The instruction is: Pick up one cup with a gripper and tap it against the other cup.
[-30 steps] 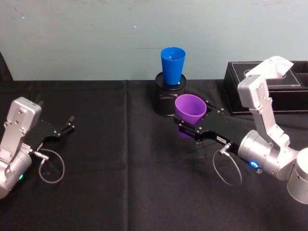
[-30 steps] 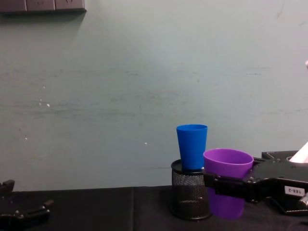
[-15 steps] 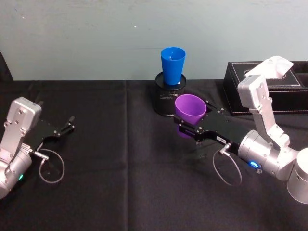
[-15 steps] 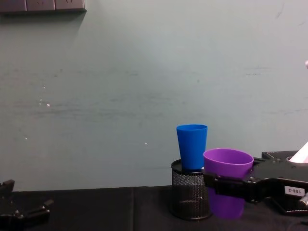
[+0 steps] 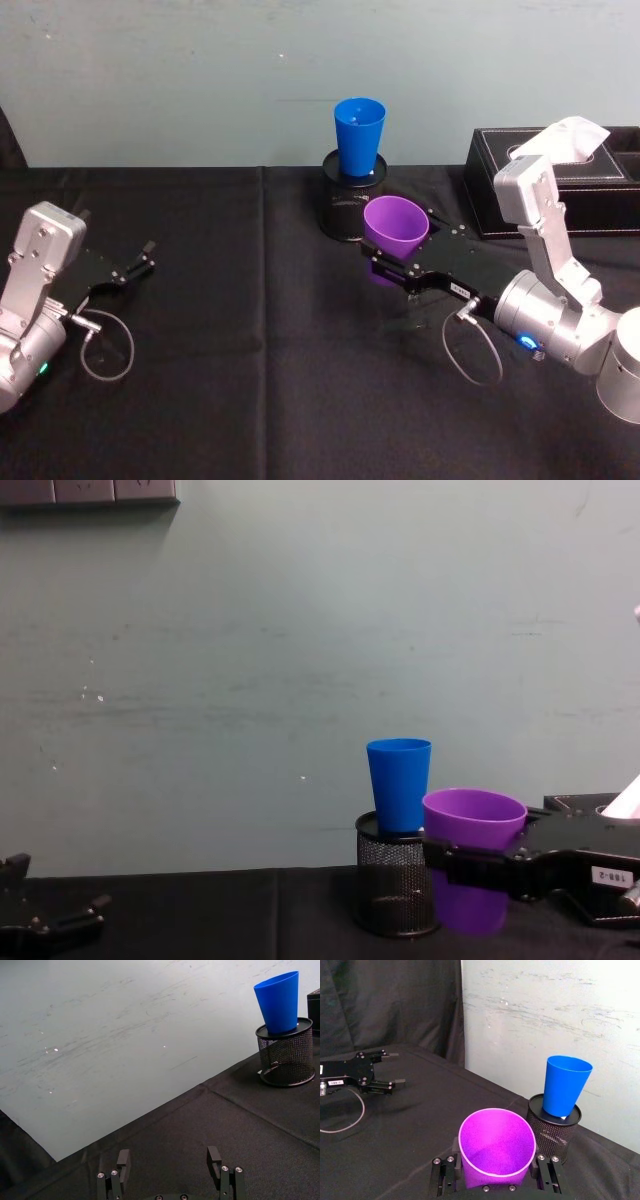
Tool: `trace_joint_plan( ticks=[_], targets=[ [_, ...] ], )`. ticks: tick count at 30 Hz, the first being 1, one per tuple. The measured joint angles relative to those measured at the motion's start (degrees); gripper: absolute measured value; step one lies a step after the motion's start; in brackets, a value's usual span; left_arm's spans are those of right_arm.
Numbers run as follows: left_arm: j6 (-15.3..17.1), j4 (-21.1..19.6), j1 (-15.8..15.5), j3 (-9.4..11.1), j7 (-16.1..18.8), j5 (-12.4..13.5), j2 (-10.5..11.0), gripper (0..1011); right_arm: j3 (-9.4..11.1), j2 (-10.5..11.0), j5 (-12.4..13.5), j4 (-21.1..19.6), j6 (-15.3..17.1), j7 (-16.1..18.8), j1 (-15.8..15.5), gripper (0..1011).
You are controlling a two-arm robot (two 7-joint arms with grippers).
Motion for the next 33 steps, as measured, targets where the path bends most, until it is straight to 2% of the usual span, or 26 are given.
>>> trace_joint_plan(
  ticks=[7,13,23,33],
  targets=[
    [0.00,0.00,0.00,0.00,0.00,0.00,0.00,1000,-0.40,-0.26,-0.53,0.70,-0.01,-0.03,0.88,738],
    [0.00,0.00,0.00,0.00,0.00,0.00,0.00,1000,-1.51,-1.45,-1.56,3.68,1.41,0.04,4.32,738],
    [0.00,0.00,0.00,0.00,0.00,0.00,0.00,1000,-3.84,-5.45,-2.82,13.45,4.51,0.86,13.16,737],
    [0.00,0.00,0.00,0.00,0.00,0.00,0.00,1000,-3.86,-8.64,-2.68,19.76,4.67,0.74,17.69,738]
  ],
)
